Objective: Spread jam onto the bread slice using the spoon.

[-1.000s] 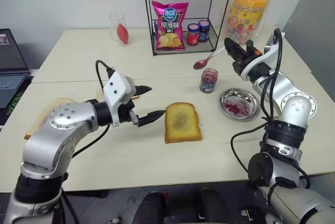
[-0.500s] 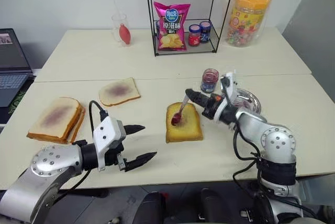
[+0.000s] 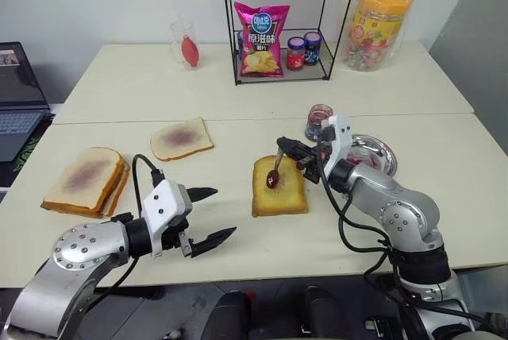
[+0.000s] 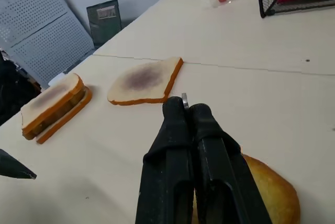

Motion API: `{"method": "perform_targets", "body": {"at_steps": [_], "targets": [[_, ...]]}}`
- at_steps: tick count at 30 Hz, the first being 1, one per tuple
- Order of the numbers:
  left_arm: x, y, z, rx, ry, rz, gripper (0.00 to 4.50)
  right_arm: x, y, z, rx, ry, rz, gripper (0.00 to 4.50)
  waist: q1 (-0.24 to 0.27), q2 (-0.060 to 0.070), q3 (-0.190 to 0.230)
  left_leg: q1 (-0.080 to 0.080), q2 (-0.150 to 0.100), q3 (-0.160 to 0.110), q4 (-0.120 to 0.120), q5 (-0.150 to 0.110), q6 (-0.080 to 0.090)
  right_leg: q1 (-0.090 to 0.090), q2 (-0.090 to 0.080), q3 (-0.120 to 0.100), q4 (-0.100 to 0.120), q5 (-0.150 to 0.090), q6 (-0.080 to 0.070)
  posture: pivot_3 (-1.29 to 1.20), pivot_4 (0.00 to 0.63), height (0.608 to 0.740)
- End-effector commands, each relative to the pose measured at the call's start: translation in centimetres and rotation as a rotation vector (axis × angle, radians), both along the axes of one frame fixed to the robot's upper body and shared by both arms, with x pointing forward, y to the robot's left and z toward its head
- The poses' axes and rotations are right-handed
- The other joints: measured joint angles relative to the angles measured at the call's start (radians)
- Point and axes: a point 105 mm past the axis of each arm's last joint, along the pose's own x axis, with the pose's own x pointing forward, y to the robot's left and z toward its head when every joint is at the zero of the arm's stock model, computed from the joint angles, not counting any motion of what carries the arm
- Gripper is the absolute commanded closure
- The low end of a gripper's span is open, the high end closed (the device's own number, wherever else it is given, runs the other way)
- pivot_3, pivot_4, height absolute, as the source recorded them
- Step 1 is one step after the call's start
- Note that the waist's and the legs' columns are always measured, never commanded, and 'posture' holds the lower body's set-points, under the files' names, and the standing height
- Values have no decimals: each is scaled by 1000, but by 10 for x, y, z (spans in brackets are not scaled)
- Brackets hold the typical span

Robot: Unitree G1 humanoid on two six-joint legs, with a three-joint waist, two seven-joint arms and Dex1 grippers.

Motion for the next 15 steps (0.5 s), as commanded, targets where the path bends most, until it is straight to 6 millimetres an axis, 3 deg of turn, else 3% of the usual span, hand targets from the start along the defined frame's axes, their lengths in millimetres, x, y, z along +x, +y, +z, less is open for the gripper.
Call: {"method": "perform_targets", "body": {"at_steps": [1, 11, 15], "targets": [[2, -4, 6, -7, -35, -14, 0, -2, 3, 15, -7, -92, 19, 4473, 0, 0, 0, 0, 0, 0, 0, 0, 0, 0, 0, 0, 0, 0, 0, 0, 150, 740], [7, -9, 8, -11, -44, -25, 0, -10, 9, 5, -113, -163, 67, 4473, 0, 0, 0, 0, 0, 0, 0, 0, 0, 0, 0, 0, 0, 0, 0, 0, 150, 740], [8, -9, 8, -10, -47, -22, 0, -14, 12, 12, -127, -226, 91, 4473, 0, 0, 0, 0, 0, 0, 0, 0, 0, 0, 0, 0, 0, 0, 0, 0, 150, 740]]}}
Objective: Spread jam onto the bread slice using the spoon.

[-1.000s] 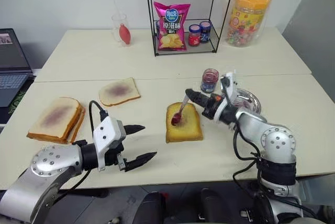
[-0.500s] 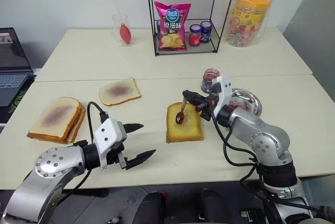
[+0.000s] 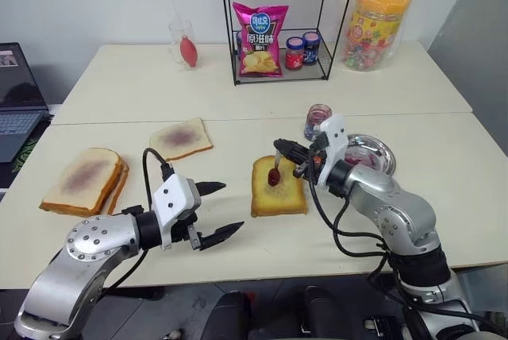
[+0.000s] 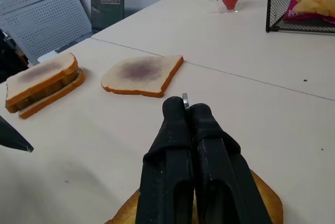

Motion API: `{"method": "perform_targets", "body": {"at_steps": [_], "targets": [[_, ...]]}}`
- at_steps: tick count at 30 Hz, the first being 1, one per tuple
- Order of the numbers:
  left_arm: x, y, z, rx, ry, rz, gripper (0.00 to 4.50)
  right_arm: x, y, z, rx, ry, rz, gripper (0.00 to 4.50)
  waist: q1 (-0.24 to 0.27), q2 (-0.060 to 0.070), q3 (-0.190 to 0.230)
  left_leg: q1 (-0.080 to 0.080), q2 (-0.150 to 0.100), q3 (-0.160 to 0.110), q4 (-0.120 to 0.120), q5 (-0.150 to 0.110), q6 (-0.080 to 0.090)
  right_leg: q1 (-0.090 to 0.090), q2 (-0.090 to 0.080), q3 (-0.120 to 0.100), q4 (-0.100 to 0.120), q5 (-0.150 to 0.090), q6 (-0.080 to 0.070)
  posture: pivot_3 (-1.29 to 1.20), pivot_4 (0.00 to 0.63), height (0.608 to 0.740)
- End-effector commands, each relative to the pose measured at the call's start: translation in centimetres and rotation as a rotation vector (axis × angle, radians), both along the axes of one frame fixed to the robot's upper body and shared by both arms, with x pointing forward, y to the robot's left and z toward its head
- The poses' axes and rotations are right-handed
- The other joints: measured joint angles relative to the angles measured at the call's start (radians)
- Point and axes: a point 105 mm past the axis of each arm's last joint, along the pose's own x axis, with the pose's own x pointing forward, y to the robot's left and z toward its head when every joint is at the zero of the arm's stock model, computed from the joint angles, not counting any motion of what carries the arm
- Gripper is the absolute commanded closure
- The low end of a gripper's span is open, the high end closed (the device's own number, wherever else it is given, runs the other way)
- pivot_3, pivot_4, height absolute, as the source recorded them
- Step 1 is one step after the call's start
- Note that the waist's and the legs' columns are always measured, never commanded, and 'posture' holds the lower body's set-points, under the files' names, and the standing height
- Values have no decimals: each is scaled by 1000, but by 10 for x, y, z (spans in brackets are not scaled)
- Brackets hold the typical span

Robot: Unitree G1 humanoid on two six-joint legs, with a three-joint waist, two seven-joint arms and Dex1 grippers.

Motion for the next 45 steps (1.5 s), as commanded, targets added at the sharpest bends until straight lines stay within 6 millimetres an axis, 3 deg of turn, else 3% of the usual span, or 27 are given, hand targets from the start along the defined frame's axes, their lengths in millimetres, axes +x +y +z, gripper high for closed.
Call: {"method": "perform_targets", "body": {"at_steps": [1, 11, 28, 39, 45], "targets": [[0, -3, 6, -3, -28, -11, 0, -9, 4, 16, 1, -98, 41, 4473, 0, 0, 0, 0, 0, 0, 0, 0, 0, 0, 0, 0, 0, 0, 0, 0, 150, 740], [2, -7, 8, -8, -29, -14, 0, -20, 2, 33, -85, -263, 97, 4473, 1, 0, 0, 0, 0, 0, 0, 0, 0, 0, 0, 0, 0, 0, 0, 0, 150, 740], [4, -6, 9, -8, -28, -12, 0, -35, 5, 56, -80, -428, 179, 4473, 2, 0, 0, 0, 0, 0, 0, 0, 0, 0, 0, 0, 0, 0, 0, 0, 150, 740], [6, -4, 10, -10, -28, -6, 0, -7, -23, 40, 313, 2, -37, 4473, 3, -1, 0, 0, 0, 0, 1, 0, 0, 0, 0, 0, 1, 2, -3, 0, 150, 740], [6, -4, 11, -14, -23, -14, 0, -2, -27, 15, 487, 239, -113, 4473, 1, -1, 0, 0, 0, 0, 0, 0, 0, 0, 0, 0, 1, 2, -4, 0, 150, 740]]}}
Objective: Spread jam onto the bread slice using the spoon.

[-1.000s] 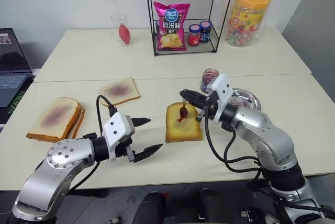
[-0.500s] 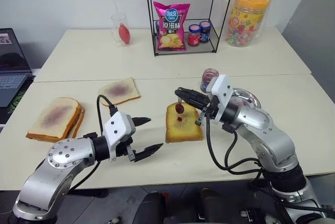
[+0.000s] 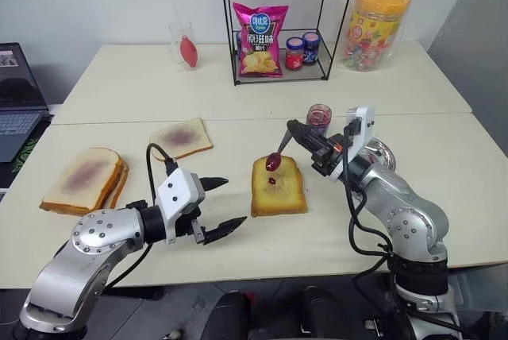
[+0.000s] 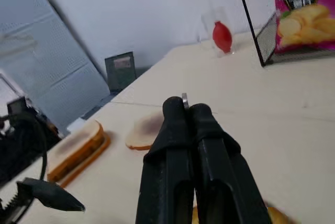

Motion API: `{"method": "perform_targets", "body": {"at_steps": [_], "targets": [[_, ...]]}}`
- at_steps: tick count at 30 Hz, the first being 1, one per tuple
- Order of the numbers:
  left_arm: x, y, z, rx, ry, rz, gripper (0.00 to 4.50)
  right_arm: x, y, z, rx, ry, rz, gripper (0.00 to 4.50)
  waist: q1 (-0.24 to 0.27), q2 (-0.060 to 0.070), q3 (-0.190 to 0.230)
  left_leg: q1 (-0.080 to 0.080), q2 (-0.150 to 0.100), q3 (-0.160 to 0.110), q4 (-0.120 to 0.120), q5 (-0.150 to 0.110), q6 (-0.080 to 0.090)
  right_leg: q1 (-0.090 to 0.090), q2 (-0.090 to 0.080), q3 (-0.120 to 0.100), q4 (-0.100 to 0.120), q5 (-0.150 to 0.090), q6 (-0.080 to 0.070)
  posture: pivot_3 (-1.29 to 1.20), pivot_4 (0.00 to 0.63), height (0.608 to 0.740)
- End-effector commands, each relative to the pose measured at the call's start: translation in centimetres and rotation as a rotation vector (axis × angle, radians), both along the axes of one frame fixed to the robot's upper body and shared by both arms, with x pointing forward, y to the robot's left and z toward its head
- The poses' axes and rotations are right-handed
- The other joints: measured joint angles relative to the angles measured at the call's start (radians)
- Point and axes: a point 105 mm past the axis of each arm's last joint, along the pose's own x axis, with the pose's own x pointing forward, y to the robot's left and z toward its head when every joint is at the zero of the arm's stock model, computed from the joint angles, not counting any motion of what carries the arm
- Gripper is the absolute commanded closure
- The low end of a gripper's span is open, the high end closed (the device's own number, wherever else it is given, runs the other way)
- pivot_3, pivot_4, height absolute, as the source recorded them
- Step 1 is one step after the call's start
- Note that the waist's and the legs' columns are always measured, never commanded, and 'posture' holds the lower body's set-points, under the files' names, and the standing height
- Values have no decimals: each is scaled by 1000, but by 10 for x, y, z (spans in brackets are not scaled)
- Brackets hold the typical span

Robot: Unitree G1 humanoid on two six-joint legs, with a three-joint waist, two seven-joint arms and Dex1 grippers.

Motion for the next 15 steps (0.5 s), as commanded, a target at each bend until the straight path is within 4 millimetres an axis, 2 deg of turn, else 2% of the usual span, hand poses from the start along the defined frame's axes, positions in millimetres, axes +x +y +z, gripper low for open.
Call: {"method": "perform_targets", "body": {"at_steps": [1, 9, 11, 15], "targets": [[-1, -1, 8, -11, -21, -23, 0, 4, -6, -7, 103, 96, -44, 4473, -1, 0, 0, 0, 0, 0, 0, 0, 0, 0, 0, 0, 0, 0, 0, 0, 150, 740], [1, -2, 6, -1, -16, -42, 0, 27, -27, -29, 200, 228, -182, 4473, -2, 0, 0, 0, 0, 0, 0, 0, 0, 0, 0, 0, 0, -1, 2, 0, 150, 740], [1, -2, 5, 1, -15, -46, 0, 28, -31, -36, 215, 267, -189, 4473, -2, 0, 0, 0, 0, 1, 0, 0, 0, 0, 0, 0, 0, -1, 1, 0, 150, 740], [0, -4, 4, 4, -14, -54, 0, 18, -24, -51, 201, 341, -129, 4473, -2, 0, 0, 0, 0, 1, 0, 0, 0, 0, 0, 0, 0, 0, 1, 0, 150, 740]]}}
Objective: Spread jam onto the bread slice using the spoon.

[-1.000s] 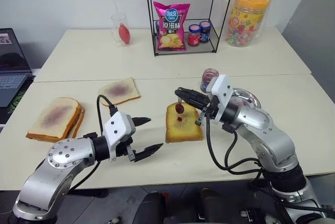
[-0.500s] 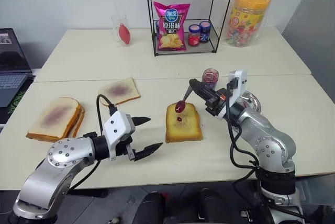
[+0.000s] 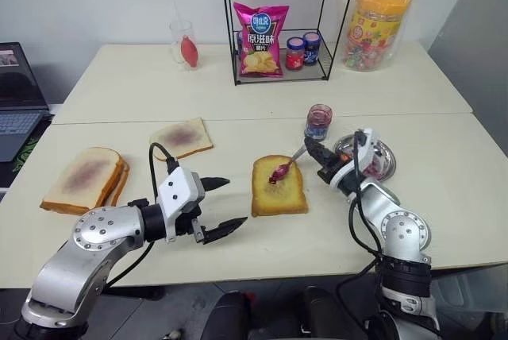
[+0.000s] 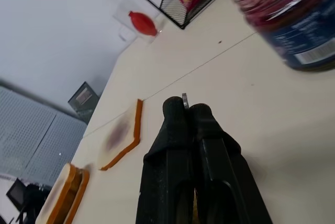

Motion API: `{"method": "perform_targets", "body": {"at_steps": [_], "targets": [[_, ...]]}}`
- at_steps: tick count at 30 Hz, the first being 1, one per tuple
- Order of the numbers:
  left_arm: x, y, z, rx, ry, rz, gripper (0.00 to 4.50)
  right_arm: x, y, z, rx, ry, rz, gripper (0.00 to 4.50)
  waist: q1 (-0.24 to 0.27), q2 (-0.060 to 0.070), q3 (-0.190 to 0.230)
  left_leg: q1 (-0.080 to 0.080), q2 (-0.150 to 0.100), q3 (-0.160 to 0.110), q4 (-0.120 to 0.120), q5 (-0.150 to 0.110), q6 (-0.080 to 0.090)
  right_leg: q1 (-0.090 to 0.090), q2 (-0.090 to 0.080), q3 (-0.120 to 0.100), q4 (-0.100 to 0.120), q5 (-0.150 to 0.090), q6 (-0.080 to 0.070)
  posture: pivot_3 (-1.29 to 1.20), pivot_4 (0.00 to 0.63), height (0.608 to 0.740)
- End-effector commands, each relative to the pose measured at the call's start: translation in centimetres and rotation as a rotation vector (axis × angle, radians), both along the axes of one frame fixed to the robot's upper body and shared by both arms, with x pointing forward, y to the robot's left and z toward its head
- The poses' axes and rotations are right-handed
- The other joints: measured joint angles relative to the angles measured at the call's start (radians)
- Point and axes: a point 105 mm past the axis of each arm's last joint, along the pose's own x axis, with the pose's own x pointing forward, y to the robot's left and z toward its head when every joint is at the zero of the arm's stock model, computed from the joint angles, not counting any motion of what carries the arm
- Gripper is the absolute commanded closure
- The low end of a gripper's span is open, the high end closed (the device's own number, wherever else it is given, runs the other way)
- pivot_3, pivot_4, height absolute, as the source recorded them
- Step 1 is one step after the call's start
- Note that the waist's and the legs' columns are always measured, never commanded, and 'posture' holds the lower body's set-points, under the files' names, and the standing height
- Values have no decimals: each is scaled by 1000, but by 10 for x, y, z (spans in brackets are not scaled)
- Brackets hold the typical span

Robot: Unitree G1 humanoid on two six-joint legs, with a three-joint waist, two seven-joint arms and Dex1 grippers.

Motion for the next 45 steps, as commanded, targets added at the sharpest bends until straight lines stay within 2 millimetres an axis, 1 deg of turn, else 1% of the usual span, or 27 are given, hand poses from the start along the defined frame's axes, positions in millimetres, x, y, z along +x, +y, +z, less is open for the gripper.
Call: {"method": "perform_targets", "body": {"at_steps": [1, 5, 9, 12, 15, 17, 23, 26, 28, 30, 33, 35, 37, 42, 45], "targets": [[-1, -3, 5, 8, -33, -21, 0, -10, 7, -3, 30, 23, 65, 4473, 0, 0, 0, 0, 0, 0, 0, 0, 0, 0, 0, 0, 0, 0, 0, 0, 150, 740], [-1, -3, 5, 11, -32, -21, 0, -19, 5, -8, 22, 42, 111, 4473, 0, 0, 0, 0, 0, 0, 0, 0, 0, 0, 0, 0, 0, -1, 1, 0, 150, 740], [-1, -2, 4, 14, -31, -22, 0, -28, 10, -1, 24, 18, 182, 4473, 0, 0, 0, 0, 0, 0, 0, 0, 0, 0, 0, 0, 0, -2, 3, 0, 150, 740], [-1, -2, 4, 15, -33, -21, 0, -24, 6, 7, 13, -23, 156, 4473, -3, 0, 0, 0, 1, 0, 0, 0, 0, 0, 0, 0, 0, -2, 3, 0, 150, 740], [-1, 0, 4, 17, -33, -18, 0, -12, -4, 26, 31, -90, 98, 4473, -3, 0, 0, 0, 1, 0, 0, 0, 0, 0, 1, 0, 0, -2, 3, 0, 150, 740], [-1, 0, 4, 18, -33, -18, 0, -8, -5, 29, 36, -95, 91, 4473, -2, 0, 0, 0, 1, 1, 1, 0, 0, 0, 1, 1, 0, -1, 3, 0, 150, 740], [0, 0, 4, 18, -35, -17, 0, 3, -8, 20, 49, -51, 42, 4473, -2, 0, 0, 0, 1, 1, 0, 0, 0, 0, 1, 0, 0, -1, 4, 0, 150, 740], [-1, 0, 4, 20, -34, -18, 0, 5, -4, 11, 51, -2, 42, 4473, -2, 0, 0, 0, 1, 1, 0, 0, 0, 0, 1, 1, 0, -1, 3, 0, 150, 740], [-1, 0, 4, 21, -31, -21, 0, 3, 2, 0, 53, 59, 71, 4473, -2, 0, 0, 0, 1, 1, 0, 0, 0, 0, 1, 1, 0, -1, 3, 0, 150, 740], [-1, 0, 4, 21, -30, -23, 0, -2, 8, -7, 58, 102, 106, 4473, -2, 0, 0, 0, 1, 1, 0, 0, 0, 0, 1, 1, 0, -1, 3, 0, 150, 740], [-1, -1, 4, 19, -30, -23, 0, -10, 14, -13, 50, 149, 162, 4473, -2, 0, 0, 0, 1, 1, 0, 0, 0, 0, 1, 1, 0, -1, 3, 0, 150, 740], [-1, -1, 4, 18, -30, -24, 0, -14, 13, -17, 36, 170, 177, 4473, -2, 0, 0, 0, 1, 1, 0, 0, 0, 0, 1, 1, 0, -1, 3, 0, 150, 740], [-1, -2, 4, 16, -29, -25, 0, -19, 11, -20, 22, 180, 194, 4473, -2, 0, 0, 0, 1, 1, 0, 0, 0, 0, 1, 1, 0, -1, 3, 0, 150, 740], [-2, -3, 4, 16, -28, -26, 0, -25, 1, -19, -24, 166, 205, 4473, -2, 0, 0, 0, 1, 1, 0, 0, 0, 0, 0, 1, 0, -1, 4, 0, 150, 740], [-2, -3, 4, 17, -27, -24, 0, -20, -20, -13, -70, 139, 164, 4473, -2, 0, 0, 0, 1, 1, 0, 0, 0, 0, 1, 1, 0, -1, 4, 0, 150, 740]]}}
